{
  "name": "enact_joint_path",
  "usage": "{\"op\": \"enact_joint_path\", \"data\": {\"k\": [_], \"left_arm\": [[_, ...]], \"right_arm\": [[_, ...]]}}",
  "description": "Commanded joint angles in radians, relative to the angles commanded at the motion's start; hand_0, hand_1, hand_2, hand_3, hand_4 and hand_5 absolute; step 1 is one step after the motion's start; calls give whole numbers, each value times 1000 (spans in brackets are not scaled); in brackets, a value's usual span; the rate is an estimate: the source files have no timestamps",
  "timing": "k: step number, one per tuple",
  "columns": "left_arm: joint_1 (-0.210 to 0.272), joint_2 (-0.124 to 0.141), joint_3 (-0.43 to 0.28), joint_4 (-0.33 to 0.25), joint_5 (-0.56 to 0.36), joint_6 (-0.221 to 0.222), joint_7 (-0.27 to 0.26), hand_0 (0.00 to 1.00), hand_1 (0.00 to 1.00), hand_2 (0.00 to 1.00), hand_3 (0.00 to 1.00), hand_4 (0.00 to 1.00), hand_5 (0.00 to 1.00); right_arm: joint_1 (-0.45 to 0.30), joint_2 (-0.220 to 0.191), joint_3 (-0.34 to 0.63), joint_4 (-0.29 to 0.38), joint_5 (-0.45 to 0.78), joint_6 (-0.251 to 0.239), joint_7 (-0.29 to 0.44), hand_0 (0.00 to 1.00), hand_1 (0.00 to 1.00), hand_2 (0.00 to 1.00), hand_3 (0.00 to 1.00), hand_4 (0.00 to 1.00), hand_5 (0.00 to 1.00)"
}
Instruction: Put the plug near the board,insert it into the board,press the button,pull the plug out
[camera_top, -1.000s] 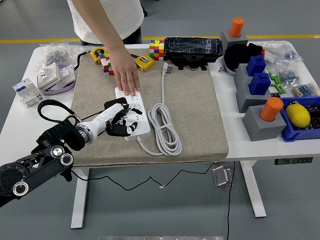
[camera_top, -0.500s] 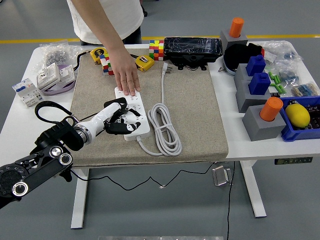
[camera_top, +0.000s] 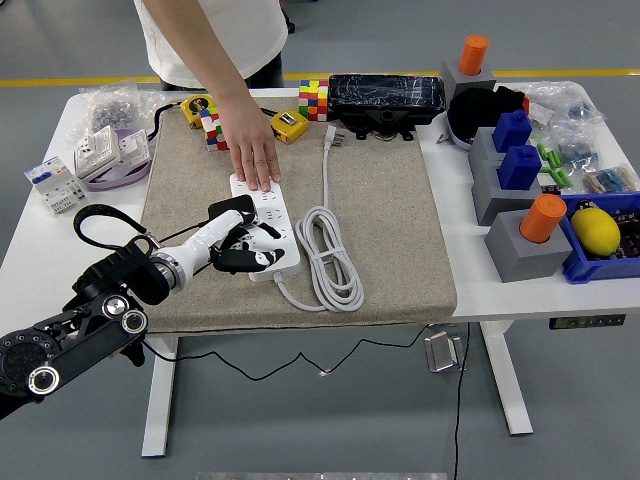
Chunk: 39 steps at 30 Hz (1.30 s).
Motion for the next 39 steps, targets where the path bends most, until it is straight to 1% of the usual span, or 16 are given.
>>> {"op": "enact_joint_path", "data": {"k": [1, 6, 7, 11, 19, 22, 30, 31, 35, 39], "left_arm": [[-2, 0, 4, 2, 7, 2, 0, 138, 50, 163, 670, 721, 314], [-15, -6, 34, 17, 63, 7, 20, 138, 50, 163, 670, 721, 314], [-18, -7, 42, 20, 75, 7, 25, 131, 45, 153, 726, 722, 319], [-25, -10, 65, 27, 96, 2, 45, 131, 45, 153, 726, 722, 319], [-40, -14, 93, 35, 98, -1, 57, 130, 45, 148, 731, 719, 315], [-42, -14, 96, 39, 99, -8, 67, 130, 45, 148, 731, 719, 315], [-39, -10, 93, 48, 114, -7, 72, 125, 44, 148, 722, 720, 314], [-38, -9, 92, 49, 118, -5, 70, 109, 41, 144, 712, 699, 292], [-35, -4, 91, 47, 116, -6, 71, 109, 41, 144, 712, 699, 292], [-36, -4, 94, 54, 120, -14, 85, 107, 39, 142, 699, 700, 292]], "right_arm": [[0, 0, 1, 1, 0, 0, 0, 609, 675, 687, 573, 915, 446], [-2, 0, 5, 0, -2, 0, 0, 609, 675, 687, 573, 915, 446], [-2, 0, 5, 0, -2, 0, 0, 609, 675, 687, 574, 915, 446], [-3, 2, 6, -1, -2, 0, 0, 609, 675, 687, 574, 915, 446], [-2, 1, 8, 0, -4, 1, 0, 609, 675, 687, 573, 914, 446], [0, 1, 10, 1, -4, 0, 0, 609, 675, 687, 573, 914, 446], [-1, 1, 8, 0, -4, 1, 0, 609, 675, 687, 574, 915, 445], [-1, 1, 8, 0, -4, 1, 0, 609, 675, 687, 574, 916, 445], [-2, 0, 8, 0, -5, 1, 0, 609, 675, 687, 574, 916, 445], [-1, 0, 8, 1, -5, 1, 0, 609, 675, 687, 573, 915, 445]]}}
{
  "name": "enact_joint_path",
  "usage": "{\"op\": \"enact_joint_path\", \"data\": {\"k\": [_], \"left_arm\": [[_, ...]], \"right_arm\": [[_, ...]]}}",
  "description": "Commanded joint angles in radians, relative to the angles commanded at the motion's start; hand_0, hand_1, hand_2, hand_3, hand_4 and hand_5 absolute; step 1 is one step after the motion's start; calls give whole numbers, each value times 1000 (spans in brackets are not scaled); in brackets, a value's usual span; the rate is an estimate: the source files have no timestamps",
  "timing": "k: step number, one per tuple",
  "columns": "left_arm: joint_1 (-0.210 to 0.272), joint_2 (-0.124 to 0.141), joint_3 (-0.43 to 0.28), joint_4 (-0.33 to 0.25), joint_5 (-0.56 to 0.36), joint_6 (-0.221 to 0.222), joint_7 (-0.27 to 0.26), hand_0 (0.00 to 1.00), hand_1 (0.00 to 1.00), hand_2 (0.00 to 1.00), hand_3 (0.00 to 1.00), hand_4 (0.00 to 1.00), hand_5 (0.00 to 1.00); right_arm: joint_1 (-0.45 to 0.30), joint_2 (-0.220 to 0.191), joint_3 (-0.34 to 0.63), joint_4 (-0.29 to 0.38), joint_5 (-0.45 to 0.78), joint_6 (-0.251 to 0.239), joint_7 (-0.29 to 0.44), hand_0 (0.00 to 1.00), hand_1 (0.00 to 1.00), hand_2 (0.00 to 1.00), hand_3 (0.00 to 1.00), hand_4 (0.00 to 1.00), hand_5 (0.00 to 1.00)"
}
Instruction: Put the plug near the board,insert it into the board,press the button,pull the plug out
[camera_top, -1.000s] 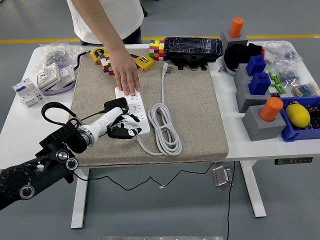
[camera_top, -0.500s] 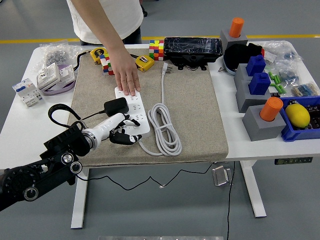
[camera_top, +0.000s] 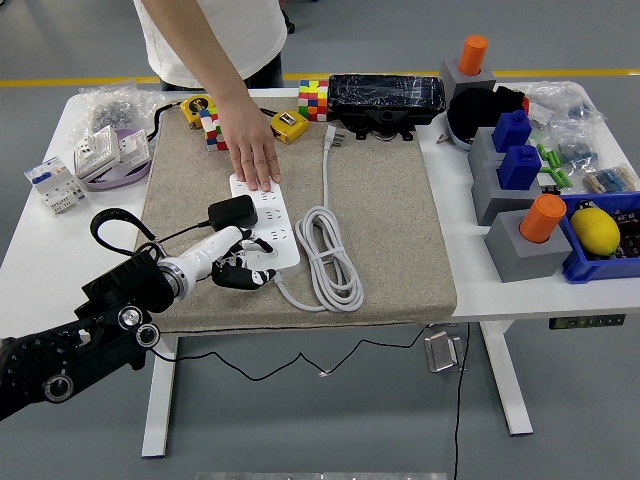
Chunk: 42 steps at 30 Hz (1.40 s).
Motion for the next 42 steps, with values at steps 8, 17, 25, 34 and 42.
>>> {"op": "enact_joint_path", "data": {"k": [8, 17, 25, 34, 42], "left_arm": [[-5, 1, 24, 9, 0, -14, 22, 107, 38, 142, 695, 702, 291], [-3, 2, 12, -6, -6, -8, 9, 98, 39, 142, 687, 698, 284], [-1, 5, -30, -55, -36, 10, -30, 97, 39, 140, 681, 702, 288], [6, 2, -48, -38, -63, 121, -155, 186, 117, 240, 622, 694, 267], [7, -6, -81, 1, -55, 186, -228, 260, 319, 489, 628, 692, 264]], "right_arm": [[-1, 1, -5, 0, 4, 0, 0, 610, 675, 687, 574, 916, 445], [-3, 0, -4, 0, 2, 0, -1, 610, 675, 686, 574, 916, 445], [-2, 2, -5, 1, 4, 0, 0, 609, 675, 687, 574, 917, 445], [1, 0, -12, 0, 5, 0, 0, 609, 675, 687, 574, 917, 445], [3, -3, -23, 1, 7, 0, 0, 610, 675, 687, 574, 917, 445]]}}
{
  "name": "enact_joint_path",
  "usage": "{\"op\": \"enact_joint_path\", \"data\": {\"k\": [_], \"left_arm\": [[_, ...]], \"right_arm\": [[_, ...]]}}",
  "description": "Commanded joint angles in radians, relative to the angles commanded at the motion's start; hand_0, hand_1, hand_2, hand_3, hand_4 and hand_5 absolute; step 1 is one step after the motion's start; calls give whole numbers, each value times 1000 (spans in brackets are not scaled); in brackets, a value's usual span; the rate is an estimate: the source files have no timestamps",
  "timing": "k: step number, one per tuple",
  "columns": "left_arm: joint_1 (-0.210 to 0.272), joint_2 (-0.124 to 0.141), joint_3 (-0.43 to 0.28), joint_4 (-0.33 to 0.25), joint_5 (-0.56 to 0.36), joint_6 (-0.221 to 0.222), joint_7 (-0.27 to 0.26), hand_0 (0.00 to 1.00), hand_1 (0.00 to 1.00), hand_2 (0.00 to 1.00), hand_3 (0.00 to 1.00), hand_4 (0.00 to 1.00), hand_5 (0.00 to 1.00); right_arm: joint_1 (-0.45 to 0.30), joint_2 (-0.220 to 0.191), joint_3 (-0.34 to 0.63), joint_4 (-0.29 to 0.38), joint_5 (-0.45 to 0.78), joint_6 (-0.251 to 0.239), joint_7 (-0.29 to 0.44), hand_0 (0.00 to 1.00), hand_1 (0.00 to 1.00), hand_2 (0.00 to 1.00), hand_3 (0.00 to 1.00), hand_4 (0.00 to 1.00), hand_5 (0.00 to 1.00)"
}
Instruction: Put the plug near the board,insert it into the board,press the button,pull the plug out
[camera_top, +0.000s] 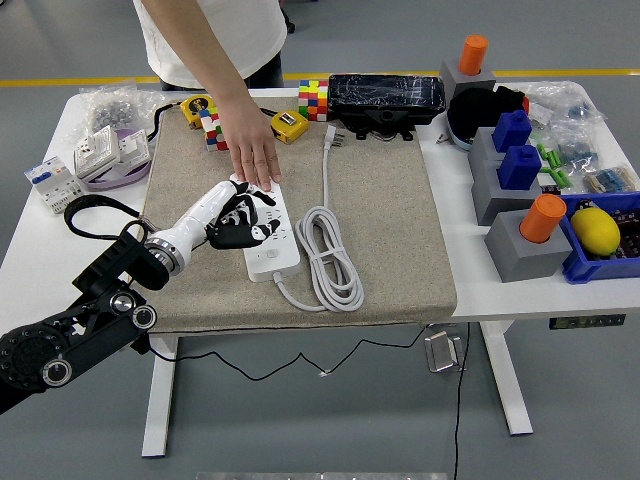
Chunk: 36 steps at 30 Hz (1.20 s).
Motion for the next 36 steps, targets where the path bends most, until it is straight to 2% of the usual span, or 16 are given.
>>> {"op": "enact_joint_path", "data": {"k": [3, 4, 9, 10, 15, 16, 21, 22, 27, 28, 36], "left_arm": [[-5, -1, -3, 10, 2, 20, -23, 260, 319, 489, 628, 692, 264], [-9, -4, -1, 19, 1, 33, -36, 389, 475, 522, 636, 695, 264], [-22, -16, -3, 65, 16, 71, -64, 389, 475, 522, 636, 695, 264], [-25, -19, -3, 75, 18, 80, -71, 694, 714, 601, 619, 709, 264], [-40, -30, 6, 132, 53, 105, -84, 694, 714, 601, 619, 709, 264], [-43, -32, 9, 144, 56, 108, -86, 818, 805, 748, 640, 760, 294], [-46, -39, 21, 188, 66, 118, -94, 818, 805, 748, 640, 760, 294], [-47, -40, 23, 193, 67, 117, -92, 835, 820, 779, 700, 827, 346], [-54, -46, 39, 221, 69, 106, -75, 835, 820, 779, 700, 827, 346], [-56, -48, 43, 230, 69, 105, -75, 839, 825, 783, 734, 868, 371], [-62, -75, 62, 287, 77, 105, -66, 841, 818, 786, 753, 876, 353]], "right_arm": [[2, -1, -3, 0, 0, 0, 0, 610, 675, 687, 574, 917, 445], [2, -1, -4, 0, 1, 0, 0, 609, 675, 687, 574, 917, 445], [4, -2, -9, 0, 2, 0, 0, 609, 675, 687, 574, 917, 445], [5, -2, -10, 0, 3, 0, 0, 609, 675, 687, 574, 918, 445], [6, -4, -20, 0, 4, 1, 0, 609, 675, 687, 574, 918, 445], [6, -5, -22, 0, 5, 1, 0, 610, 675, 687, 573, 918, 445], [5, -7, -29, 0, 6, 1, 0, 610, 675, 687, 573, 918, 445], [4, -8, -30, 0, 6, 1, 0, 610, 675, 687, 573, 918, 445], [4, -11, -32, 0, 6, 1, 0, 610, 675, 687, 573, 918, 445], [3, -11, -31, 0, 5, 1, 0, 610, 675, 687, 574, 918, 445], [-10, -4, -22, -1, 6, 1, 1, 609, 675, 687, 574, 918, 445]]}}
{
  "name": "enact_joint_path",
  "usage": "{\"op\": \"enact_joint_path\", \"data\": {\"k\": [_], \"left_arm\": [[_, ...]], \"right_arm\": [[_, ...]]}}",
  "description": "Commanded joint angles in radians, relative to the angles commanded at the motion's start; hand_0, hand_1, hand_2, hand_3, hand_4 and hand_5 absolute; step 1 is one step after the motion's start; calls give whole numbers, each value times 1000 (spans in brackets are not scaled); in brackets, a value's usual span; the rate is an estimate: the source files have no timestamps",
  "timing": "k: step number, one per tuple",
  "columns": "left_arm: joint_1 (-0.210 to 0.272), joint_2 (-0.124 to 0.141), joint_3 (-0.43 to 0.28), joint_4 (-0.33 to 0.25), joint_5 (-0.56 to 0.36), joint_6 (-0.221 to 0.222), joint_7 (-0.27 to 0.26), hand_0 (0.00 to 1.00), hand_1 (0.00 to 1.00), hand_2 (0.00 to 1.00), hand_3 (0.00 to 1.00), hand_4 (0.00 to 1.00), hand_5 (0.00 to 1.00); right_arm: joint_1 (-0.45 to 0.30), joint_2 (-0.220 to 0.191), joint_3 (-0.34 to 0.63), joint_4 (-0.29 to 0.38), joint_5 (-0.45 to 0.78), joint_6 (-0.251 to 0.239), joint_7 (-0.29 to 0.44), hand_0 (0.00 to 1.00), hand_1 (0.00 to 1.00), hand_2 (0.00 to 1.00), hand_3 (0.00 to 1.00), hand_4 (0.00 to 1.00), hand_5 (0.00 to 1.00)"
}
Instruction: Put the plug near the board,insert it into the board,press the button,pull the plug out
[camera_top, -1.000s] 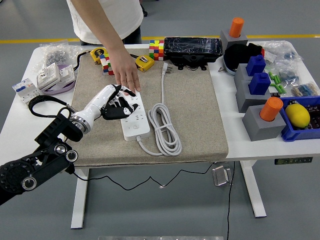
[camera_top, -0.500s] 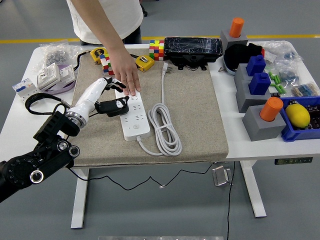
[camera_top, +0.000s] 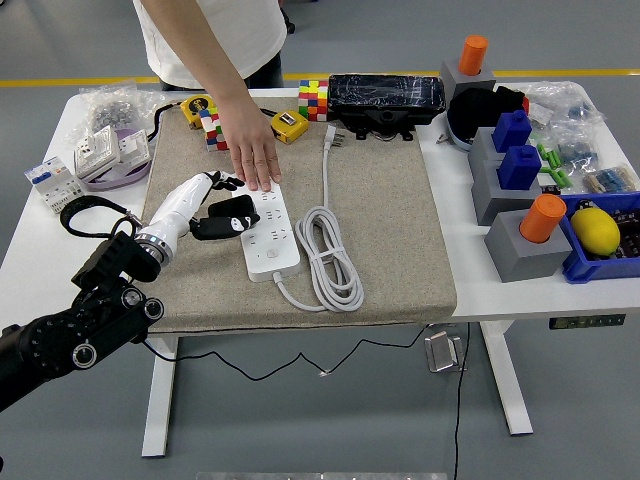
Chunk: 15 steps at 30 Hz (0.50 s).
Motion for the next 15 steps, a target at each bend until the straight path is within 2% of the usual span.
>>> {"op": "enact_joint_path", "data": {"k": [3, 4, 9, 10, 15], "left_arm": [[-8, -5, 9, 15, 0, -4, 8, 841, 818, 786, 753, 876, 353], [-12, -7, 14, 21, 1, -6, 12, 792, 759, 759, 757, 887, 339], [-29, -17, 27, 46, 13, -12, 40, 792, 759, 759, 757, 887, 339], [-32, -19, 28, 51, 13, -14, 44, 734, 694, 652, 697, 873, 309], [-49, -29, 38, 75, 9, -27, 63, 734, 694, 652, 697, 873, 309]], "right_arm": [[1, 1, -5, 0, 2, 1, 0, 609, 675, 687, 574, 918, 445], [2, 1, -4, 0, 1, 1, 0, 609, 675, 687, 574, 918, 445], [2, -4, 7, 1, -3, -1, 0, 609, 675, 687, 574, 918, 445], [2, -4, 8, 1, -3, -1, 0, 610, 675, 687, 574, 918, 445], [3, 2, 13, -1, -2, 0, -1, 610, 675, 687, 574, 918, 445]]}}
